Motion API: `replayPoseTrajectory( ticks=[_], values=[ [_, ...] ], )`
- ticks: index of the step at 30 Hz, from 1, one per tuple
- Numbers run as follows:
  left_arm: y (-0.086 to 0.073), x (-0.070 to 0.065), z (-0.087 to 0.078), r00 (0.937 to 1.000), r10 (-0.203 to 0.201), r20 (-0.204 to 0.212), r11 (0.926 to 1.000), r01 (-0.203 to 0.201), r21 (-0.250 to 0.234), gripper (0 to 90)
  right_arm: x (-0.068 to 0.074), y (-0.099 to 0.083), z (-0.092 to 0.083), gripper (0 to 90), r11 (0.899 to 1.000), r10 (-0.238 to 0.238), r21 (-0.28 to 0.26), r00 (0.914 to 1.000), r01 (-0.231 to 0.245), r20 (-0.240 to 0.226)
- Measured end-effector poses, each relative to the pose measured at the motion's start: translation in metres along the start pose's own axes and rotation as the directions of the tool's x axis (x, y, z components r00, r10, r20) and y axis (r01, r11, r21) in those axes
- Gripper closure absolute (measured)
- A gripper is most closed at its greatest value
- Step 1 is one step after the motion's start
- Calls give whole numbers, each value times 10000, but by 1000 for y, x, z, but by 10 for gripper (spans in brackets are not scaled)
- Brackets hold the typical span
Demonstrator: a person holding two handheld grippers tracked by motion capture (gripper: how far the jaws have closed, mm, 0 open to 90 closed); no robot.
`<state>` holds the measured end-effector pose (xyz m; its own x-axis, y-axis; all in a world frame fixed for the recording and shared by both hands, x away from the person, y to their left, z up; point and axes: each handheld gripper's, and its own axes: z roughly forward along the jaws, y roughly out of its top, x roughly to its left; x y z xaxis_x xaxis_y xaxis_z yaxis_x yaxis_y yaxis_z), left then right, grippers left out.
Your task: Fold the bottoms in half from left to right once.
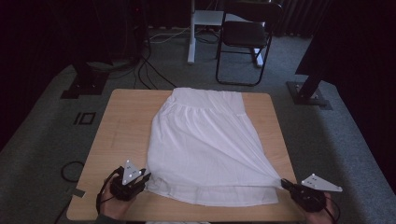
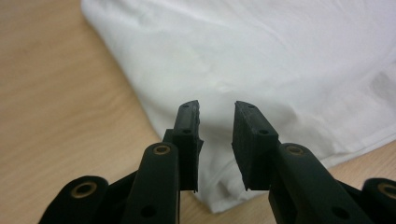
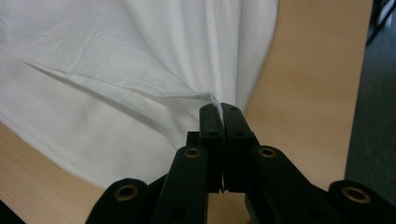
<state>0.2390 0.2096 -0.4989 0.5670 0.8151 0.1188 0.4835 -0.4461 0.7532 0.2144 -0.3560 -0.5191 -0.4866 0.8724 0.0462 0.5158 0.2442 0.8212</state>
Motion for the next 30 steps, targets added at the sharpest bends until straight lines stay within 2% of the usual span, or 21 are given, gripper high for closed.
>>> replayPoseTrajectory(
  ticks=[1,3,4,5,7,11,13,14,15,16,17,18,19,20,21,22,23,24,28,29,30],
  values=[
    [-2,1,1,10000,-19,-46,10000,19,86,686,-3,-16,13,871,9988,87,482,9998,-79,-165],
    [-3,4,2,9998,-81,-201,9999,83,118,670,-4,-22,20,835,9970,215,750,9993,-192,-294],
    [-3,6,2,9996,-124,-243,9998,127,122,643,-6,-25,26,739,9935,306,1112,9984,-251,-474],
    [-1,12,4,9993,-254,-268,9997,255,39,612,-7,-25,29,580,9910,288,1316,9990,-242,-332],
    [1,15,5,9987,-327,-397,9995,327,-3,591,-8,-23,27,540,9918,359,1239,9982,-297,-482],
    [15,31,14,9974,-519,-502,9983,506,-272,537,-12,-1,12,423,9994,157,330,9969,-132,-771],
    [25,37,22,9975,-477,-518,9984,461,-315,501,-13,21,18,414,10000,-31,81,9973,38,-740],
    [31,38,25,9977,-415,-527,9987,399,-319,501,-13,21,18,414,10000,-31,81,9973,38,-740],
    [38,38,29,9984,-273,-492,9990,255,-378,489,-14,35,37,440,9992,-268,278,9981,284,-547],
    [42,38,32,9987,-212,-469,9990,193,-414,489,-14,35,37,440,9992,-268,278,9981,284,-547],
    [47,39,38,9989,-181,-436,9992,164,-376,479,-19,45,58,462,9991,-117,410,9991,134,-396],
    [51,40,45,9989,-178,-428,9996,167,-242,479,-19,45,58,462,9991,-117,410,9991,134,-396],
    [55,42,53,9987,-243,-444,9996,236,-163,471,-27,56,85,477,9986,255,474,9990,-237,-379],
    [57,45,62,9984,-337,-449,9994,334,-87,471,-27,56,85,477,9986,255,474,9990,-237,-379],
    [59,51,80,9969,-687,-393,9975,694,161,459,-32,69,114,477,9970,507,594,9981,-486,-353],
    [59,51,80,9969,-687,-393,9975,694,161,458,-32,69,114,477,9970,507,594,9981,-486,-353],
    [58,56,96,9936,-1095,-261,9934,1103,318,453,-34,79,136,477,9953,654,733,9974,-632,-289],
    [58,56,96,9936,-1095,-261,9934,1103,318,447,-34,79,136,477,9953,654,733,9974,-632,-289],
    [52,62,122,9880,-1531,-199,9840,1543,887,454,-38,95,163,473,9920,1081,672,9941,-1073,-78],
    [50,63,127,9861,-1659,-120,9809,1662,1008,498,-43,101,174,472,9878,1384,727,9903,-1374,-87],
    [49,63,130,9849,-1729,-16,9787,1720,1118,498,-43,101,174,472,9878,1384,727,9903,-1374,-87]
  ],
)
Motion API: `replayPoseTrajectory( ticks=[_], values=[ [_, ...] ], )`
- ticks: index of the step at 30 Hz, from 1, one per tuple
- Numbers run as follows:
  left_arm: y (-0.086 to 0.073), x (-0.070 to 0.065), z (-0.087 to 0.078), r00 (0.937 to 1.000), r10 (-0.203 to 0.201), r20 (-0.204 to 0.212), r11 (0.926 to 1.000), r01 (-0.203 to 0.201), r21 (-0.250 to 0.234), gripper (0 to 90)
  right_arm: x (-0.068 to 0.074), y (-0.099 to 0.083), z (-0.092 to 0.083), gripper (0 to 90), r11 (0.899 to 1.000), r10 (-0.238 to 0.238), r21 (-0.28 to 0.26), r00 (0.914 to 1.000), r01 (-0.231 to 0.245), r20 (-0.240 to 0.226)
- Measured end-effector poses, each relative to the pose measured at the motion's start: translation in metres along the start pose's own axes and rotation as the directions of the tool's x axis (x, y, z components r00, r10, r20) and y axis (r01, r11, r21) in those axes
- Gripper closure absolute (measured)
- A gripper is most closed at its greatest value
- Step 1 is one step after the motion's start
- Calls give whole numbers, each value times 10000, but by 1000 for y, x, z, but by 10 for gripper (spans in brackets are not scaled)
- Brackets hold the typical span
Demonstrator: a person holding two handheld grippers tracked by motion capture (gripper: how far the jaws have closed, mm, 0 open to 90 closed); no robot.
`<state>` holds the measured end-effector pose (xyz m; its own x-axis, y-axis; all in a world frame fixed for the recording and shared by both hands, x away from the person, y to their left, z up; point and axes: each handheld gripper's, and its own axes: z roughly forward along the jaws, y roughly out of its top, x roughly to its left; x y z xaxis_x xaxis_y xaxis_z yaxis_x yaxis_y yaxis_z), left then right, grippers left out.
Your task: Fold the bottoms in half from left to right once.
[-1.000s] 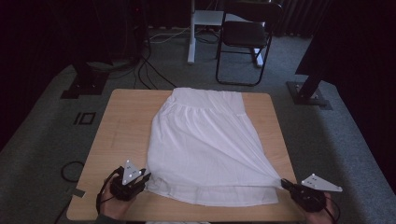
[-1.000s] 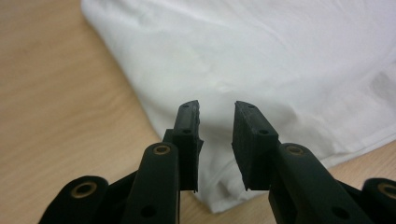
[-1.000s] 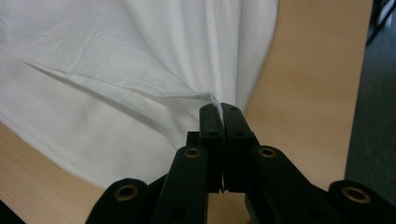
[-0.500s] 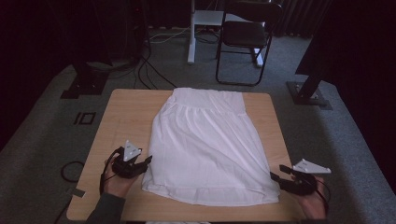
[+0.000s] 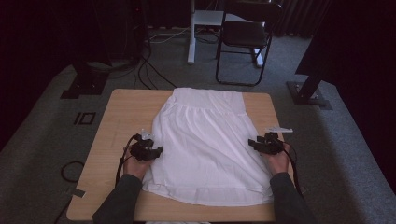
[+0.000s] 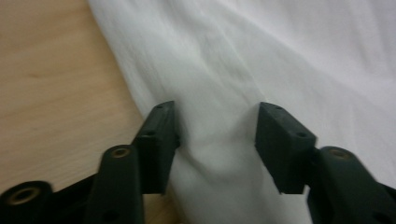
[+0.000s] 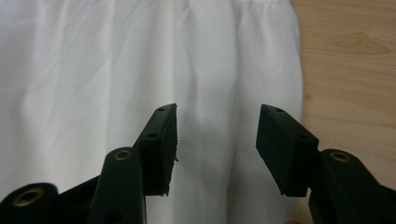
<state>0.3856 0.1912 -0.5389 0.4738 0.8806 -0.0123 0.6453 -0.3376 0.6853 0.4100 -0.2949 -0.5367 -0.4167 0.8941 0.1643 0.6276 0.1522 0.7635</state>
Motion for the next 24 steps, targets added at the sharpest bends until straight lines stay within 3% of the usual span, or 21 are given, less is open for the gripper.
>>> replayPoseTrajectory(
  ticks=[1,3,4,5,6,7,8,9,11,14,15,16,17,18,19,20,21,22,23,24],
  values=[
    [-1,0,3,10000,-37,21,10000,37,81,557,-4,6,10,481,9995,178,255,9997,-182,136],
    [-2,0,6,10000,49,-41,9999,-49,154,583,-5,9,14,496,9991,252,329,9996,-257,146],
    [-1,0,5,10000,18,50,9999,-19,159,646,-6,10,18,522,9987,294,419,9995,-299,115],
    [-1,1,4,9998,-35,213,9999,32,151,776,-8,13,25,542,9975,443,554,9990,-437,-96],
    [-1,2,4,9996,8,265,9999,-13,167,776,-8,13,25,542,9975,443,554,9990,-437,-96],
    [-2,2,3,9995,91,312,9998,-96,160,840,-10,16,29,679,9964,480,704,9986,-465,-208],
    [-2,2,3,9995,91,312,9998,-96,160,849,-10,16,29,679,9964,480,704,9986,-465,-208],
    [-3,1,0,9994,200,294,9998,-201,44,854,-10,16,30,864,9956,469,822,9984,-440,-331],
    [-4,1,-3,9995,201,253,9998,-199,-91,855,-9,16,29,890,9963,368,784,9990,-349,-239],
    [-8,0,-15,9994,287,179,9989,-280,-387,858,-6,16,15,898,9993,183,326,9994,-173,-301],
    [-14,0,-28,9992,360,146,9976,-351,-589,860,-5,17,0,899,10000,-63,-77,9999,61,-156],
    [-14,0,-28,9992,360,146,9976,-351,-589,860,-5,17,0,899,10000,-63,-77,9999,61,-156],
    [-17,0,-35,9991,407,74,9970,-402,-661,860,-4,17,-18,900,9987,-246,-444,9996,254,166],
    [-22,0,-43,9993,382,57,9966,-376,-736,860,-4,17,-18,900,9987,-246,-444,9996,254,166],
    [-28,0,-50,9991,423,51,9960,-418,-787,862,-6,13,-34,900,9970,-385,-649,9966,432,724],
    [-33,0,-56,9988,487,4,9958,-485,-776,862,-6,13,-34,900,9970,-385,-649,9966,432,724],
    [-46,-4,-63,9979,649,50,9957,-644,-659,862,-10,3,-48,900,9971,-266,-685,9934,344,1117],
    [-46,-4,-63,9979,649,50,9957,-644,-659,863,-10,3,-48,900,9971,-266,-685,9934,344,1117],
    [-59,-9,-68,9974,676,235,9962,-662,-571,863,-14,-12,-57,900,9979,-109,-625,9910,194,1336],
    [-59,-9,-68,9974,676,235,9962,-662,-571,863,-14,-12,-57,900,9979,-109,-625,9910,194,1336]
  ],
)
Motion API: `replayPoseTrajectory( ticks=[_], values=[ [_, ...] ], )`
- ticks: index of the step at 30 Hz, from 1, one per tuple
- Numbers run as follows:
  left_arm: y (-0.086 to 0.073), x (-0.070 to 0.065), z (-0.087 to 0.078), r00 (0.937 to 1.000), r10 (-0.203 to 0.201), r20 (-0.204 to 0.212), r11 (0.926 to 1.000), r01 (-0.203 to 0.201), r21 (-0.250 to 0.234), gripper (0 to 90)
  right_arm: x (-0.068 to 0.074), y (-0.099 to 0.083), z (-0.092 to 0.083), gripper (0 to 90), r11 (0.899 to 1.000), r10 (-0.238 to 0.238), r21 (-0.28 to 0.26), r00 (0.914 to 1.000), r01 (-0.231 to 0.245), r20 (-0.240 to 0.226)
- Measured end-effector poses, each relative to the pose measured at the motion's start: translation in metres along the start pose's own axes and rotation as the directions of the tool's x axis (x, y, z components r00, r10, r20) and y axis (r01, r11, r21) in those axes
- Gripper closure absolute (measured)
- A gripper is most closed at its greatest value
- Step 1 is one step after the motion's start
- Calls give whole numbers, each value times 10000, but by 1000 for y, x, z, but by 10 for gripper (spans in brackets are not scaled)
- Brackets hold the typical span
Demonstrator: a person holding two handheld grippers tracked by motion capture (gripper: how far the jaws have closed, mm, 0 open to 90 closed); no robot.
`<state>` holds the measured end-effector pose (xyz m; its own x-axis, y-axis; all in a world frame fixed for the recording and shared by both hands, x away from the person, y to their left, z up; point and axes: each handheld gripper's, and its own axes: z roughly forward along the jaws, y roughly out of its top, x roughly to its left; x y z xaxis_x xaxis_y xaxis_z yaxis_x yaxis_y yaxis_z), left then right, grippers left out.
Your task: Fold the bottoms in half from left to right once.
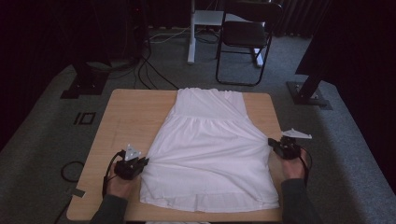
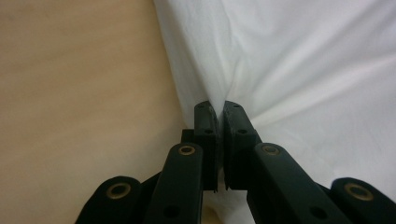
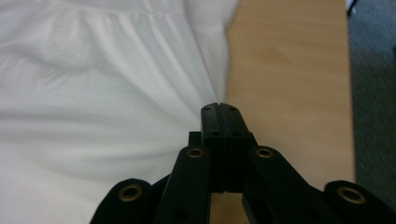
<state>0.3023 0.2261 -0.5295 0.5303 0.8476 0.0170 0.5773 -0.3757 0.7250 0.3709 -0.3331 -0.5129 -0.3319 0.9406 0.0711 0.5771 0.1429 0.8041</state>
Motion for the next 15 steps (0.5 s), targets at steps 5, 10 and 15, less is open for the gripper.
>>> replayPoseTrajectory(
  ticks=[5,10,15],
  values=[
    [-27,-19,-12,9987,78,503,9995,-93,288,863,-2,-53,-21,900,9965,634,544,9980,-631,-45],
    [-44,-28,-21,9972,-83,747,9990,50,448,860,4,-88,-32,899,9888,978,1174,9944,-925,-405],
    [-37,-21,-26,9961,-147,868,9995,169,-249,585,10,-82,-34,756,9889,528,1415,9977,-463,-429]
  ],
)
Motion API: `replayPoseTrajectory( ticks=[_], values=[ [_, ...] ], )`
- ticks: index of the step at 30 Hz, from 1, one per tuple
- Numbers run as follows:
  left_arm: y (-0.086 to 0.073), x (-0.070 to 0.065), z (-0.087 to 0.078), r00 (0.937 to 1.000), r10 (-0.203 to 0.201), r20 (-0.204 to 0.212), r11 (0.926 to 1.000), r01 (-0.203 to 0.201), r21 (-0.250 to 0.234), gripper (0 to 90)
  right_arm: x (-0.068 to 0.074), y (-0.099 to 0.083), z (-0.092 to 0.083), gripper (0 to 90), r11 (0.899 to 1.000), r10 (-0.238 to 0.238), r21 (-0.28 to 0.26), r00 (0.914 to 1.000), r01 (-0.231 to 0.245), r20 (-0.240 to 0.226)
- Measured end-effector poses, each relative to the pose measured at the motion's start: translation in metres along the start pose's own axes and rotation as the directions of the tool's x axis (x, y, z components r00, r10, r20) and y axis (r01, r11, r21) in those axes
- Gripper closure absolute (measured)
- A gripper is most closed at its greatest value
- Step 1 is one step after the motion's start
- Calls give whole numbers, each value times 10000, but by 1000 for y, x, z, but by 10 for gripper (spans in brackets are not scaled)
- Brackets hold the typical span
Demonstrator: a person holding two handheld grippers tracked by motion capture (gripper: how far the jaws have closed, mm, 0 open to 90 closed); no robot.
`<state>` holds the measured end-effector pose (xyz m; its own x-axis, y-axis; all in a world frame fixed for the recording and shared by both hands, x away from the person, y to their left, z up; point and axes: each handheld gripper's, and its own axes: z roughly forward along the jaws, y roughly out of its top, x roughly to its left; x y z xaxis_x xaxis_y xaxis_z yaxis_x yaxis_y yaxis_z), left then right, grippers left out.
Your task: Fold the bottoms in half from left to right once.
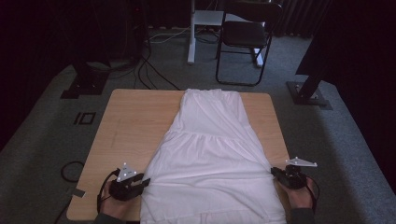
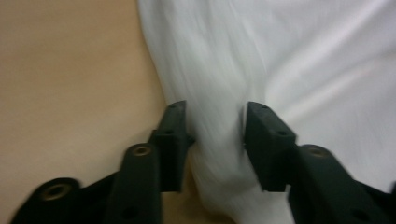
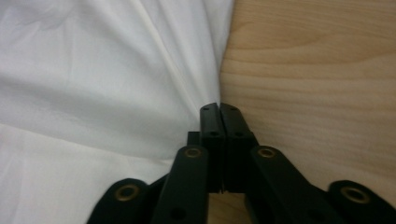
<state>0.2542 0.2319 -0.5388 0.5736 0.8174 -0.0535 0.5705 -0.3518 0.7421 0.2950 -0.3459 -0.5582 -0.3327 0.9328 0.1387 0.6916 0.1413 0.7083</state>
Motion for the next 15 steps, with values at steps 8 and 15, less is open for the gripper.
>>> replayPoseTrajectory(
  ticks=[8,15],
  values=[
    [64,21,1,9970,244,-728,9904,-340,-1340,502,8,66,3,568,9923,-628,-1102,9969,572,-483],
    [116,30,61,9967,447,-675,9962,-496,-720,504,15,117,62,552,9949,-678,-818,9923,595,-1037]
  ],
)
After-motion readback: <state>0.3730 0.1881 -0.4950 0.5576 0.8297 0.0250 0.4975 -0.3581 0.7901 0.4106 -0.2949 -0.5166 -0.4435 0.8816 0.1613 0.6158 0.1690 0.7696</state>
